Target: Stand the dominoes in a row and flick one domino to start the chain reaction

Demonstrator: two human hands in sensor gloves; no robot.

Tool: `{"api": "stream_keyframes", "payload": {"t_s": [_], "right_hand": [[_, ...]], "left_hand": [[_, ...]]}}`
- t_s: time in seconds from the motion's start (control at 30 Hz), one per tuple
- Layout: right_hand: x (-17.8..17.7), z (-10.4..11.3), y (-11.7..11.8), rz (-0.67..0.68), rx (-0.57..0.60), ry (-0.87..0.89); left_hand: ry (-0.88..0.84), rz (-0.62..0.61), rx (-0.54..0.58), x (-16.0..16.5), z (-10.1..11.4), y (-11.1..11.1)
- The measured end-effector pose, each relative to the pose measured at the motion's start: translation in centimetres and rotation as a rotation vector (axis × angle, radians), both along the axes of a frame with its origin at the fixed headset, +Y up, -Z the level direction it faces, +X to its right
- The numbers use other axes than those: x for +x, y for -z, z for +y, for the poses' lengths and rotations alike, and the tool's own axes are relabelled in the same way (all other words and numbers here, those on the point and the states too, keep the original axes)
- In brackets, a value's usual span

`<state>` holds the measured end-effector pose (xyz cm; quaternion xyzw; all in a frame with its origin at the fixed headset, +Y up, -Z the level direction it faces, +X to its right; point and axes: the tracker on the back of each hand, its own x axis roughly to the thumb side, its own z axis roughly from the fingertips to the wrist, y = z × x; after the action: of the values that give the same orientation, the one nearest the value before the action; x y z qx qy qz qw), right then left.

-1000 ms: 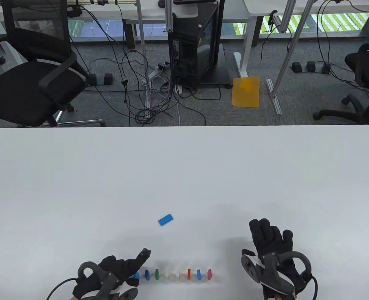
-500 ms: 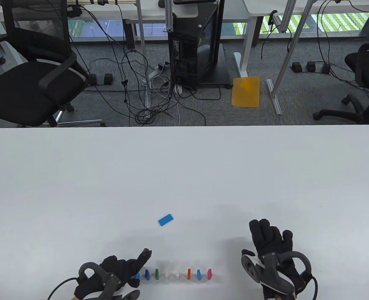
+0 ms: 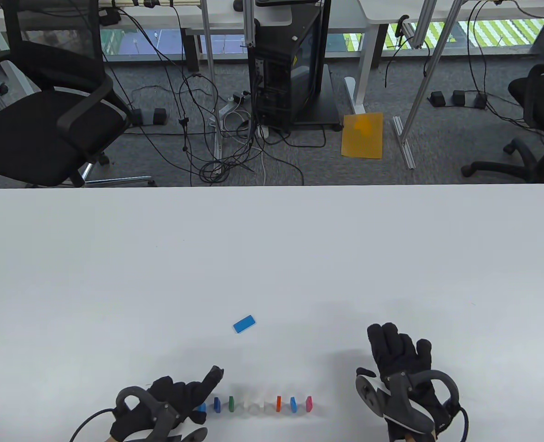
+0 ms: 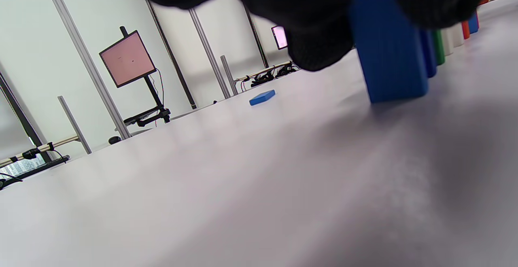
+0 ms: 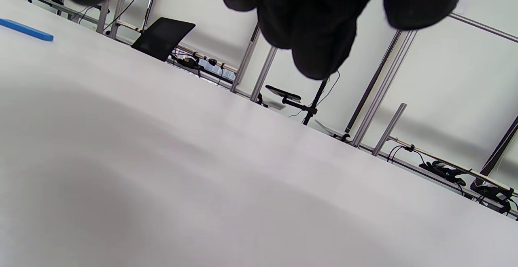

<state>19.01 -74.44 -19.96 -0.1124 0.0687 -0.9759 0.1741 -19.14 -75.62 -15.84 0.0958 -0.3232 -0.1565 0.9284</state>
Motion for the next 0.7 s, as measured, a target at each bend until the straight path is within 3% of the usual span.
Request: {"api": "stream_keyframes", "payload": {"t_s": [0.7], "right_hand": [[0.01,0.02,0.0,0.001,-0.005,0.001]], "left_hand": [[0.035,0.001,0.018,0.24,-0.26,0.0]]}}
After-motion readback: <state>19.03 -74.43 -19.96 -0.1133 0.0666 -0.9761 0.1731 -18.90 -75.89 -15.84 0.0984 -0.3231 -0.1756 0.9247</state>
